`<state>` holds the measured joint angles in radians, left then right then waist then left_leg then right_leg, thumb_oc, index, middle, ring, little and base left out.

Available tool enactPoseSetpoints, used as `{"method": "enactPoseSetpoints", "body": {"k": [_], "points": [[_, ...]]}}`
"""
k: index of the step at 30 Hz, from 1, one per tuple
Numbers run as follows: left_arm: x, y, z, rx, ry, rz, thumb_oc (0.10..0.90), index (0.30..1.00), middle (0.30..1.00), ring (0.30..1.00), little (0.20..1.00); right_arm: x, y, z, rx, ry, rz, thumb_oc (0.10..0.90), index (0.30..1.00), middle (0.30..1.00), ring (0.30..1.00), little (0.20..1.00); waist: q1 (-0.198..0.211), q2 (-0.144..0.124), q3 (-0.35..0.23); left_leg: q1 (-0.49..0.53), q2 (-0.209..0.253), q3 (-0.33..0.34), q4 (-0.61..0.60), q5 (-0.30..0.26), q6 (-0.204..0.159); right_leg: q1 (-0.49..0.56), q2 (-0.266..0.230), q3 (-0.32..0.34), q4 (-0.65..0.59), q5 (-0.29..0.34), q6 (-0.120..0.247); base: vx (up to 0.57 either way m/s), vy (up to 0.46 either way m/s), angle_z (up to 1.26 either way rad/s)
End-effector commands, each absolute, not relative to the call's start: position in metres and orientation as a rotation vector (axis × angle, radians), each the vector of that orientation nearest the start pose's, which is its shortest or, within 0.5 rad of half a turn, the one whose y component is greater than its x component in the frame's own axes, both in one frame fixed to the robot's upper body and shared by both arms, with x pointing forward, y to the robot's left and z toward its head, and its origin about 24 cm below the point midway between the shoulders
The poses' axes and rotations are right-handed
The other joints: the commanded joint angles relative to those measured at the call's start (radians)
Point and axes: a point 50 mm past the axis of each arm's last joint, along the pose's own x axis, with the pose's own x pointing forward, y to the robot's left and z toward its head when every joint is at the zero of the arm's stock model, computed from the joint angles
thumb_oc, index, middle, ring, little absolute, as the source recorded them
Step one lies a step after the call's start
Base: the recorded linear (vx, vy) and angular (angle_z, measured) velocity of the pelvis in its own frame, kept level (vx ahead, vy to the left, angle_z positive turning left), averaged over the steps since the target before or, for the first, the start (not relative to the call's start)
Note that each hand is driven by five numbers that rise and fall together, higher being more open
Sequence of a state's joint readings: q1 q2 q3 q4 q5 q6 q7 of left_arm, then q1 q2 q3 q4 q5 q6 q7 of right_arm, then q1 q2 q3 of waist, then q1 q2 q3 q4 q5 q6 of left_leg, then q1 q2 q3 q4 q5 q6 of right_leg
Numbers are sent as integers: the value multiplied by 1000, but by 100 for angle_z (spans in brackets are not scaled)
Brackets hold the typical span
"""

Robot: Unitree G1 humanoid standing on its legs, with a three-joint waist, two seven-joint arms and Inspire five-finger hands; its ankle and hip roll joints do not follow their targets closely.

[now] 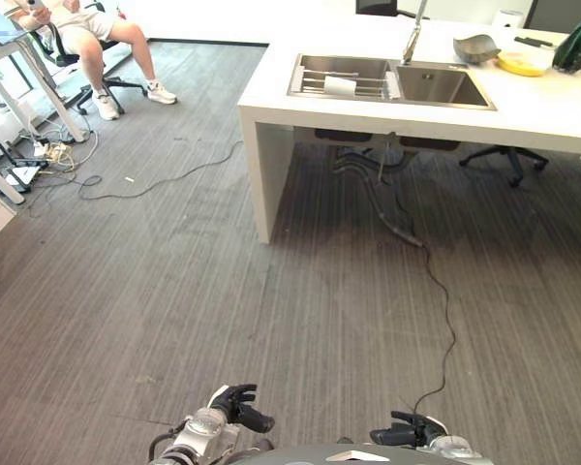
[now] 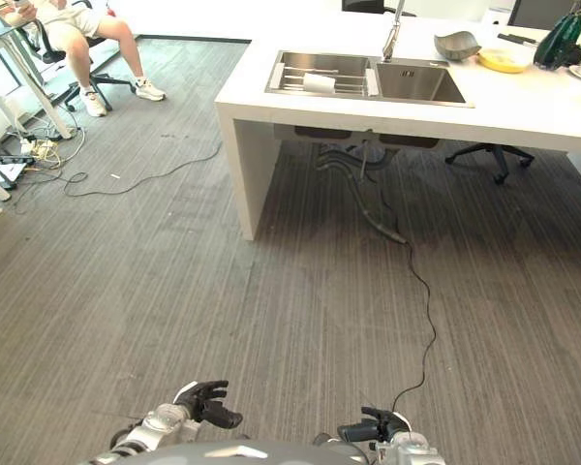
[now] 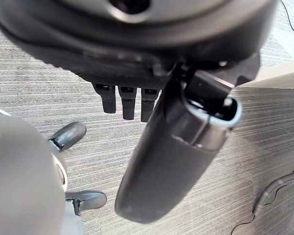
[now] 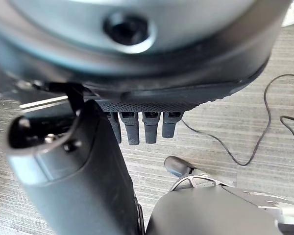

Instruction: Place the dishes in the dishwasher.

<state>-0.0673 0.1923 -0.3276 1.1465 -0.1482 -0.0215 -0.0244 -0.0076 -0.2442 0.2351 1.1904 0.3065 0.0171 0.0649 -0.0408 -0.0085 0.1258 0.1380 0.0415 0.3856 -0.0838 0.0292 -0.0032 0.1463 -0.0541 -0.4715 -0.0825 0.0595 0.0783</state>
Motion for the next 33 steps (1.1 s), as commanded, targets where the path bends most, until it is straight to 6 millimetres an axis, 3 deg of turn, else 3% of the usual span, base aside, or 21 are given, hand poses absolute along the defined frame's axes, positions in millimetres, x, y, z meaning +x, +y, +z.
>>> {"method": "enactPoseSetpoints", "body": {"k": [1,11,21,22,23,24,26,27,29,30,31,32,33], "points": [[153,182,-149,197,1017,-125,800,900,900,900,900,116,-224,-157,-100,1171,-21,800,900,900,900,900,-9,10,17,8,69,31,-4,9,-119,-4,-60,-6,-5,-63,77,-6,6,-3],[145,185,-153,155,1050,-94,800,900,900,900,900,111,-222,-159,-77,1199,-16,800,900,900,900,900,-5,4,1,16,67,28,-4,4,-116,2,-58,-4,-5,-64,78,0,0,0],[164,180,-145,135,984,-99,800,900,900,900,900,121,-230,-154,-76,1182,-38,800,900,900,900,900,-8,6,-2,12,23,31,-4,-26,-85,-16,-98,-6,9,-31,105,19,82,-3],[168,180,-143,129,971,-92,800,900,900,900,900,124,-232,-153,-74,1171,-47,800,900,900,900,900,-9,8,3,12,12,31,-4,-31,-75,-30,-118,-8,54,-43,111,12,291,-1],[176,181,-139,121,950,-81,800,900,900,900,900,132,-233,-150,-58,1140,-58,800,900,900,900,900,-11,14,21,14,-10,22,-4,-48,-48,-89,-172,-3,211,-55,114,3,251,1],[176,181,-139,121,949,-81,800,900,900,900,900,132,-233,-150,-58,1139,-58,800,900,900,900,900,-10,13,20,13,-13,23,-4,-49,-46,-96,-178,0,222,-60,116,2,270,-4],[192,181,-131,103,901,-48,800,900,900,900,900,141,-234,-146,-50,1102,-69,800,900,900,900,900,-18,10,60,36,-48,20,-4,-92,0,-211,-280,18,485,-7,142,50,268,-5],[197,181,-129,97,887,-45,800,900,900,900,900,142,-233,-146,-42,1102,-78,800,900,900,900,900,-19,9,67,47,-55,26,-4,-106,4,-233,-297,6,528,13,144,135,195,-13],[200,181,-127,89,877,-36,800,900,900,900,900,141,-233,-146,-34,1102,-85,800,900,900,900,900,-17,8,73,56,-56,32,-4,-116,4,-252,-305,-9,533,10,143,171,-10,-12],[207,179,-123,79,845,-33,800,900,900,900,900,143,-234,-145,-42,1091,-82,800,900,900,900,900,-19,15,75,73,-53,36,-4,-123,-8,-281,-272,-49,432,-13,127,168,-75,-2],[207,179,-123,79,845,-33,800,900,900,900,900,143,-234,-145,-42,1092,-82,800,900,900,900,900,-19,18,74,73,-49,36,-4,-123,-10,-277,-266,-53,424,-11,124,334,-174,-8],[214,177,-117,89,813,-48,800,900,900,900,900,146,-239,-142,-47,1073,-100,800,900,900,900,900,-27,16,78,88,-55,26,-4,-132,-21,-299,-229,-69,290,10,130,172,-112,-5],[214,177,-117,89,813,-48,800,900,900,900,900,146,-239,-142,-47,1073,-100,800,900,900,900,900,-27,18,78,88,-53,26,-4,-132,-22,-295,-223,-71,280,15,128,382,-223,-5]]}}
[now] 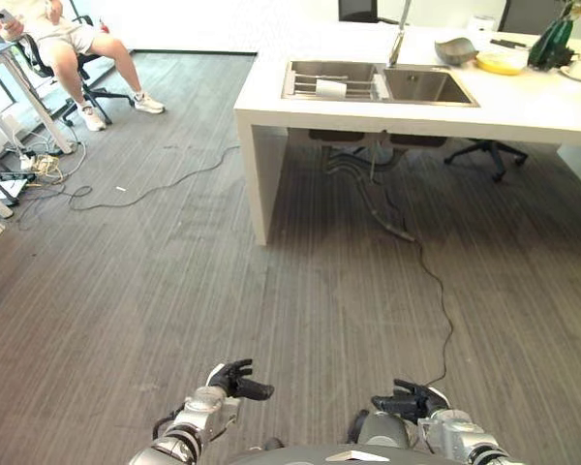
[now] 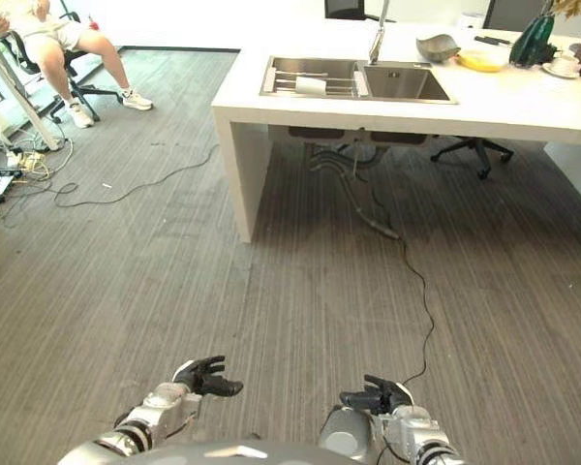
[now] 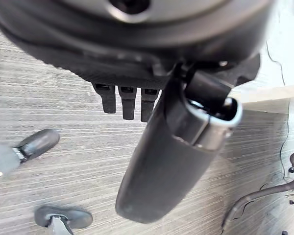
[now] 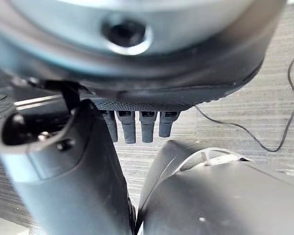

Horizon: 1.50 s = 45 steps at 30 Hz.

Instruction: Place the dishes in the dishwasher.

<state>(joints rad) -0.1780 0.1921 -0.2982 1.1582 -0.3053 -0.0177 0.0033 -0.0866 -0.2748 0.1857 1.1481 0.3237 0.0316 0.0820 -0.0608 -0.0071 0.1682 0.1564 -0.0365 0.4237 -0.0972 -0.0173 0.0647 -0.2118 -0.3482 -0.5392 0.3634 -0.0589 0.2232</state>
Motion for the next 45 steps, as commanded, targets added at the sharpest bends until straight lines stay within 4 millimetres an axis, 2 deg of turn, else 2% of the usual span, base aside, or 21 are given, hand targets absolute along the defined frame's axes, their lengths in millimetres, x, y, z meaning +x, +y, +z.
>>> {"method": "enactPoseSetpoints", "body": {"k": [1,6,9,11,13,14,15,17,21,22,25,28,31,33,34,35,37,39,42,43,45], "points": [[221,178,-112,102,785,-52,800,900,900,900,900,145,-244,-141,-42,1068,-122,800,900,900,900,900,-21,13,38,98,14,-27,10,-107,-99,29,99,6,-304,173,-2,350,-180,-2],[219,184,-112,63,774,-17,800,900,900,900,900,134,-253,-142,-68,1096,-123,800,900,900,900,900,-35,26,29,173,-10,-80,30,-175,-93,0,116,89,-374,202,14,378,-151,16],[222,180,-110,-7,750,16,800,900,900,900,900,133,-262,-140,-104,1101,-127,800,900,900,900,900,-34,42,29,152,-2,-107,189,-210,-105,29,111,72,-321,202,-8,462,-278,39],[226,179,-105,-108,707,53,800,900,900,900,900,133,-272,-137,-129,1110,-141,800,900,900,900,900,-19,52,41,64,51,-135,466,-82,-201,80,135,78,-273,135,-60,406,-355,54],[230,179,-102,-121,689,54,800,900,900,900,900,131,-274,-137,-137,1115,-141,800,900,900,900,900,-11,46,46,14,70,-151,574,-14,-252,114,146,68,-280,111,-83,316,-380,8],[244,181,-86,-141,605,54,800,900,900,900,900,127,-282,-135,-149,1114,-158,800,900,900,900,900,-1,14,60,-56,105,-124,726,140,-298,160,136,46,-286,82,-133,282,-385,-7],[244,181,-86,-141,605,54,800,900,900,900,900,127,-281,-135,-149,1114,-158,800,900,900,900,900,-2,13,59,-59,106,-125,728,139,-298,159,136,45,-286,81,-134,274,-396,2],[264,181,-60,-173,473,39,800,900,900,900,900,118,-293,-134,-162,1137,-201,800,900,900,900,900,38,-4,88,-185,200,-63,869,143,-311,255,178,37,-315,4,-176,306,-362,17],[274,182,-34,-195,342,11,800,900,900,900,900,110,-295,-136,-172,1165,-185,800,900,900,900,900,82,10,79,-291,122,-102,627,99,-235,313,209,38,-378,8,-155,395,-129,-2],[278,188,-18,-201,264,1,800,900,900,900,900,109,-296,-135,-162,1157,-190,800,900,900,900,900,101,32,70,-295,158,-102,334,93,-232,359,234,50,-410,-21,-121,498,-50,-36],[282,200,1,-210,184,16,800,900,900,900,900,107,-296,-136,-161,1158,-187,800,900,900,900,900,132,38,75,-299,174,-124,71,181,-237,396,249,57,-421,-40,-106,432,-28,-32],[289,212,23,-243,87,31,800,900,900,900,900,98,-295,-139,-149,1188,-192,800,900,900,900,900,128,29,94,-363,253,-37,10,184,-259,438,244,34,-431,-55,-88,397,-49,-23],[288,220,44,-267,-12,53,800,900,900,900,900,89,-288,-145,-136,1236,-149,800,900,900,900,900,161,59,48,-318,219,-42,10,229,-245,484,273,72,-390,-113,-84,628,11,-12],[290,215,63,-249,-87,0,800,900,900,900,900,73,-288,-149,-95,1279,-187,800,900,900,900,900,190,54,10,-278,173,-35,10,229,-219,505,205,51,-255,-125,-48,783,146,-55],[290,212,84,-193,-165,-34,800,900,900,900,900,52,-286,-153,-37,1334,-225,800,900,900,900,900,194,38,-13,-214,101,-32,10,187,-164,462,69,47,6,-14,20,613,184,-97],[289,211,84,-191,-164,-34,800,900,900,900,900,52,-285,-153,-37,1334,-225,800,900,900,900,900,196,33,-13,-213,93,-28,10,183,-159,455,57,52,21,-18,26,571,231,-80],[289,207,118,-108,-316,-76,800,900,900,900,900,53,-290,-151,10,1305,-264,800,900,900,900,900,160,40,4,-147,39,-55,10,114,-84,302,-39,125,402,145,39,351,184,8],[289,205,139,-44,-403,-94,800,900,900,900,900,57,-291,-150,29,1282,-288,800,900,900,900,900,154,49,13,-109,30,-61,10,72,-70,219,-106,127,463,128,35,286,48,50],[288,201,168,0,-525,-114,800,900,900,900,900,60,-291,-150,68,1261,-316,800,900,900,900,900,147,61,18,-82,44,-57,10,43,-89,198,-171,50,299,97,28,244,-170,55],[284,195,198,72,-660,-143,800,900,900,900,900,59,-293,-149,75,1260,-321,800,900,900,900,900,152,63,12,-75,55,-54,10,37,-117,219,-172,-39,69,77,22,228,-280,35],[281,191,211,117,-727,-154,800,900,900,900,900,58,-293,-149,73,1264,-325,800,900,900,900,900,147,66,1,-77,72,-64,10,38,-138,237,-121,-61,-96,93,24,177,-312,49]]}}
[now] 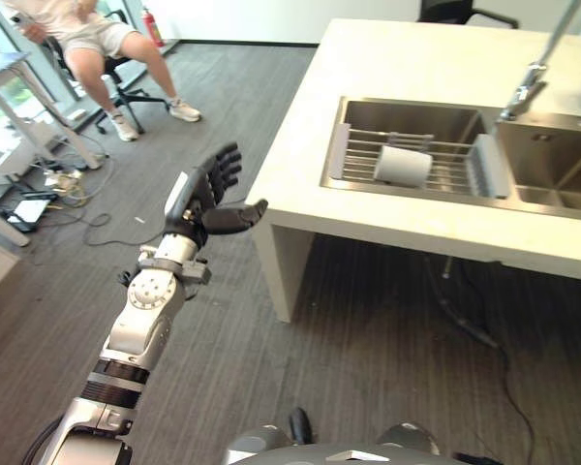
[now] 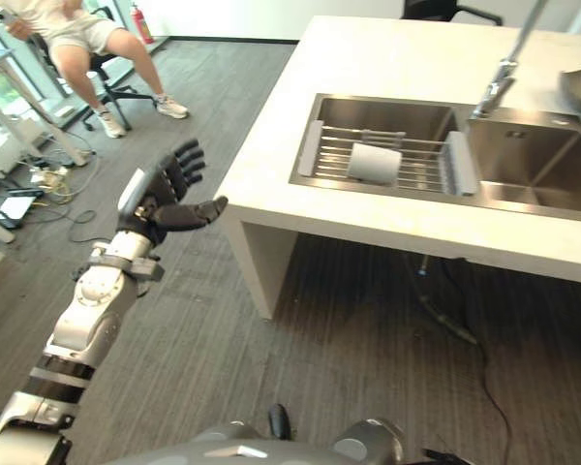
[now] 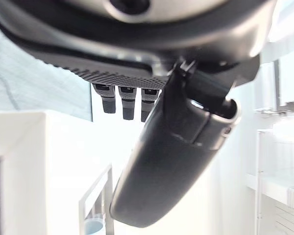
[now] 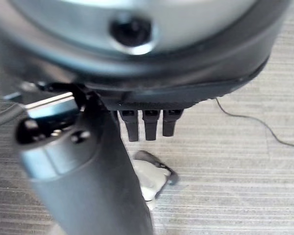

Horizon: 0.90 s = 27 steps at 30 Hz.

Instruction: Place the dishes in the dishwasher.

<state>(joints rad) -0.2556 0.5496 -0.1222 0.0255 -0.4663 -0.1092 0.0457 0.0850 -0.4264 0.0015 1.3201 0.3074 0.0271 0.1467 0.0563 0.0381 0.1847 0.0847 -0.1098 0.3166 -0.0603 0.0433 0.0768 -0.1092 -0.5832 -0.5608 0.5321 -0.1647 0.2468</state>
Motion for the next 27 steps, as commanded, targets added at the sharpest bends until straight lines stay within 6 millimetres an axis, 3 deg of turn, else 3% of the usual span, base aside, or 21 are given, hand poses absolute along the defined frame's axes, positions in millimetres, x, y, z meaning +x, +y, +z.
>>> {"method": "enactPoseSetpoints", "body": {"k": [1,2,5,8,11,12,13,15,16,17,19,20,22,24,25,26,27], "points": [[278,189,219,130,-772,-162,800,900,900,900,900,55,-293,-150,69,1276,-325,800,900,900,900,900,27,18,-24,-8,151,37,-27,-21,-162,142,138,-26,-370,204,9,207,-369,56],[277,186,226,141,-811,-167,800,900,900,900,900,52,-291,-151,70,1291,-322,800,900,900,900,900,21,21,-31,-7,163,32,-27,-20,-175,165,173,-4,-463,232,15,154,-318,35],[275,180,243,130,-910,-164,800,900,900,900,900,43,-286,-154,81,1324,-310,800,900,900,900,900,10,14,-54,22,161,53,-22,-10,-186,202,192,30,-560,301,15,219,-272,50],[277,172,248,99,-931,-202,800,900,900,900,900,46,-283,-155,56,1327,-266,800,900,900,900,900,8,22,-76,39,172,54,-4,-10,-197,245,210,1,-589,291,15,157,-216,2],[282,169,240,43,-890,-213,800,900,900,900,900,52,-283,-153,33,1311,-234,800,900,900,900,900,-6,33,-80,56,204,42,46,-15,-220,273,247,5,-608,253,4,177,-345,-10],[284,165,237,27,-873,-238,800,900,900,900,900,58,-284,-152,9,1296,-212,800,900,900,900,900,-16,30,-66,37,231,9,143,-8,-239,286,285,31,-609,218,-23,141,-394,-12],[284,165,237,27,-873,-238,800,900,900,900,900,58,-284,-152,9,1296,-212,800,900,900,900,900,-16,31,-66,36,232,8,145,-9,-239,286,286,30,-609,218,-23,144,-570,-26],[288,166,230,0,-837,-234,800,900,900,900,900,58,-289,-151,-26,1304,-211,800,900,900,900,900,-32,17,-39,-44,296,-29,385,36,-265,311,347,62,-606,140,-75,125,-538,-37],[288,166,229,-27,-834,-236,800,900,900,900,900,56,-291,-150,-30,1311,-222,800,900,900,900,900,-37,14,-27,-81,326,-29,482,85,-288,323,361,62,-597,118,-97,68,-314,-26],[288,166,229,-28,-834,-236,800,900,900,900,900,56,-291,-150,-30,1311,-222,800,900,900,900,900,-39,16,-28,-88,331,-33,489,83,-290,321,364,60,-596,117,-99,49,-294,-32],[291,165,223,-88,-804,-216,800,900,900,900,900,47,-294,-150,-28,1335,-253,800,900,900,900,900,-41,-12,0,-150,393,17,634,198,-330,355,386,54,-607,95,-135,138,-420,-29],[293,165,214,-110,-762,-201,800,900,900,900,900,39,-300,-149,-26,1360,-295,800,900,900,900,900,-35,-15,10,-189,376,60,619,168,-312,369,411,68,-619,83,-144,226,-364,-14],[293,168,206,-98,-728,-182,800,900,900,900,900,34,-305,-147,-15,1368,-318,800,900,900,900,900,-3,-18,7,-241,273,62,495,117,-284,359,415,88,-619,90,-131,181,-134,-9],[292,169,204,-88,-724,-190,800,900,900,900,900,30,-307,-147,-2,1367,-335,800,900,900,900,900,8,-22,5,-261,261,77,439,111,-281,360,416,90,-619,94,-124,98,-24,-49],[292,172,199,-88,-702,-184,800,900,900,900,900,26,-308,-147,21,1372,-363,800,900,900,900,900,4,-11,-3,-239,271,115,351,103,-271,354,433,80,-619,88,-117,119,31,-53],[291,174,197,-91,-695,-187,800,900,900,900,900,24,-309,-147,26,1379,-373,800,900,900,900,900,8,-8,-6,-196,253,133,275,98,-259,357,434,92,-619,87,-108,276,107,-59],[288,179,183,-98,-641,-167,800,900,900,900,900,17,-307,-148,7,1404,-359,800,900,900,900,900,40,-1,-26,-111,163,79,157,39,-207,369,429,74,-582,96,-83,215,101,-60]]}}
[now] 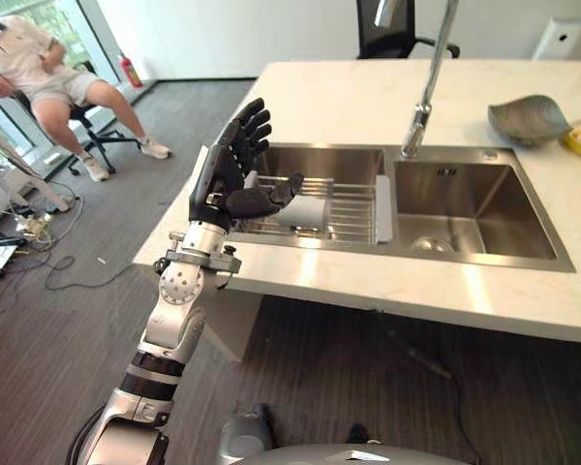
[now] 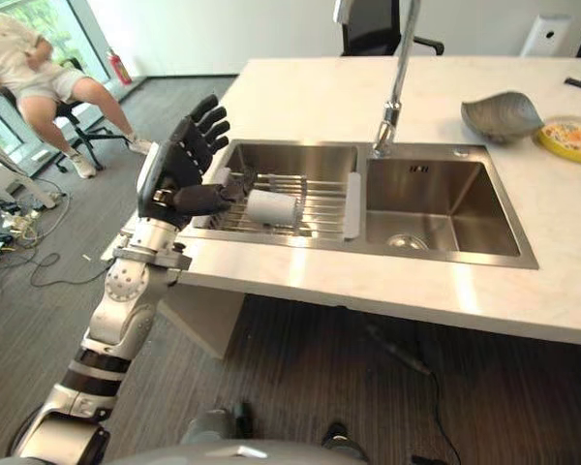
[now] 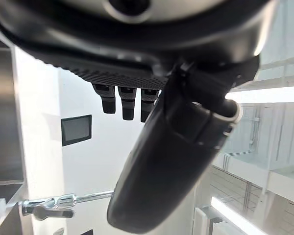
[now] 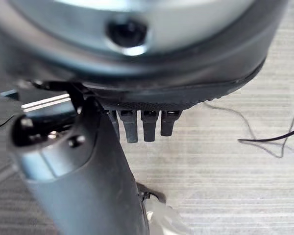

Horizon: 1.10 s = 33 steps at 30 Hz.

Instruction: Place the dishes in the dishwasher.

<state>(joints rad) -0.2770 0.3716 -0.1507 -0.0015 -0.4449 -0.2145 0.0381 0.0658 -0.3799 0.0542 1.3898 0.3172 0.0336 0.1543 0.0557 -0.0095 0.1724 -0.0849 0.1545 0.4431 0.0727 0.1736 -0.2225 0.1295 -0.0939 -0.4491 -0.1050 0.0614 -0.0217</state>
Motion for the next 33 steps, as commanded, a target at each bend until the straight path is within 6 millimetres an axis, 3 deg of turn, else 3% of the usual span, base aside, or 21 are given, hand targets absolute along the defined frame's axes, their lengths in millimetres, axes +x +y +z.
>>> {"method": "enactPoseSetpoints", "body": {"k": [1,3,4,5,7,9,10,11,12,13,15,18,19,21,25,28,33], "points": [[288,179,183,-98,-641,-167,800,900,900,900,900,17,-307,-148,7,1404,-359,800,900,900,900,900,40,47,-13,60,-101,-48,22,-91,92,131,-60,-37,56,-130,186,217,129,-85],[288,176,182,-121,-628,-184,800,900,900,900,900,12,-304,-149,66,1400,-401,800,900,900,900,900,17,67,-13,146,-116,-24,-62,-135,137,63,-117,-83,276,-129,226,85,145,-66],[287,177,180,-117,-620,-176,800,900,900,900,900,18,-299,-151,89,1379,-388,800,900,900,900,900,-2,78,-2,177,-122,-32,-82,-151,158,0,-163,-79,396,-88,258,24,119,12],[289,176,180,-94,-615,-184,800,900,900,900,900,30,-292,-153,132,1345,-369,800,900,900,900,900,-17,86,20,199,-128,-51,-99,-161,184,-101,-226,-40,591,-41,284,-5,49,27],[289,176,180,-94,-616,-184,800,900,900,900,900,30,-291,-153,133,1345,-368,800,900,900,900,900,-14,82,18,196,-132,-47,-99,-161,185,-111,-233,-34,603,-46,284,17,-25,17],[291,172,177,-93,-598,-208,800,900,900,900,900,36,-288,-154,113,1338,-340,800,900,900,900,900,-16,79,15,208,-140,-80,-101,-179,189,-113,-259,-9,557,-59,277,72,-96,10],[290,171,178,-78,-599,-215,800,900,900,900,900,41,-288,-153,88,1330,-321,800,900,900,900,900,-10,76,7,204,-141,-90,-99,-185,186,-93,-273,-21,472,-66,265,37,-139,58],[289,170,179,-64,-606,-233,800,900,900,900,900,44,-290,-153,87,1319,-329,800,900,900,900,900,-10,76,-4,200,-139,-98,-105,-187,180,-87,-277,-27,410,-43,261,101,-290,75],[289,167,182,-48,-612,-264,800,900,900,900,900,46,-292,-151,96,1306,-349,800,900,900,900,900,-14,66,-20,198,-137,-117,-103,-192,167,-72,-275,8,271,-7,263,125,-290,66],[289,167,181,-39,-609,-273,800,900,900,900,900,48,-291,-152,96,1306,-339,800,900,900,900,900,-17,63,-27,194,-136,-130,-96,-193,163,-78,-274,47,225,15,269,155,-282,57],[289,164,181,-37,-609,-291,800,900,900,900,900,48,-291,-152,99,1308,-333,800,900,900,900,900,-19,56,-31,196,-136,-137,-82,-200,159,-71,-275,79,206,25,276,93,-127,46],[291,163,181,-39,-600,-297,800,900,900,900,900,48,-285,-154,87,1324,-291,800,900,900,900,900,-4,40,-47,200,-136,-130,-58,-218,151,-42,-283,39,173,38,283,116,-239,34],[286,169,167,-69,-548,-293,800,900,900,900,900,53,-269,-157,73,1304,-176,800,900,900,900,900,17,24,-70,194,-94,-137,-34,-201,120,11,-241,-8,113,-3,270,103,-335,8],[286,170,166,-58,-537,-295,800,900,900,900,900,47,-266,-159,72,1323,-163,800,900,900,900,900,11,23,-77,197,-76,-146,-34,-181,106,36,-208,-17,77,-15,257,102,-335,16],[291,176,162,-6,-507,-271,800,900,900,900,900,38,-269,-160,62,1345,-185,800,900,900,900,900,-5,35,-79,202,-37,-159,-53,-135,74,67,-148,-40,24,-37,231,42,-226,-4],[294,185,164,101,-506,-224,800,900,900,900,900,34,-270,-159,70,1352,-200,800,900,900,900,900,-10,40,-81,209,-20,-156,-73,-122,63,74,-132,-48,18,-51,224,15,-100,-2],[306,200,179,532,-511,-187,800,900,900,900,900,22,-276,-158,96,1375,-227,800,900,900,900,900,-34,55,-81,224,0,-141,-107,-93,45,74,-105,-54,18,-62,219,22,-56,8]]}}
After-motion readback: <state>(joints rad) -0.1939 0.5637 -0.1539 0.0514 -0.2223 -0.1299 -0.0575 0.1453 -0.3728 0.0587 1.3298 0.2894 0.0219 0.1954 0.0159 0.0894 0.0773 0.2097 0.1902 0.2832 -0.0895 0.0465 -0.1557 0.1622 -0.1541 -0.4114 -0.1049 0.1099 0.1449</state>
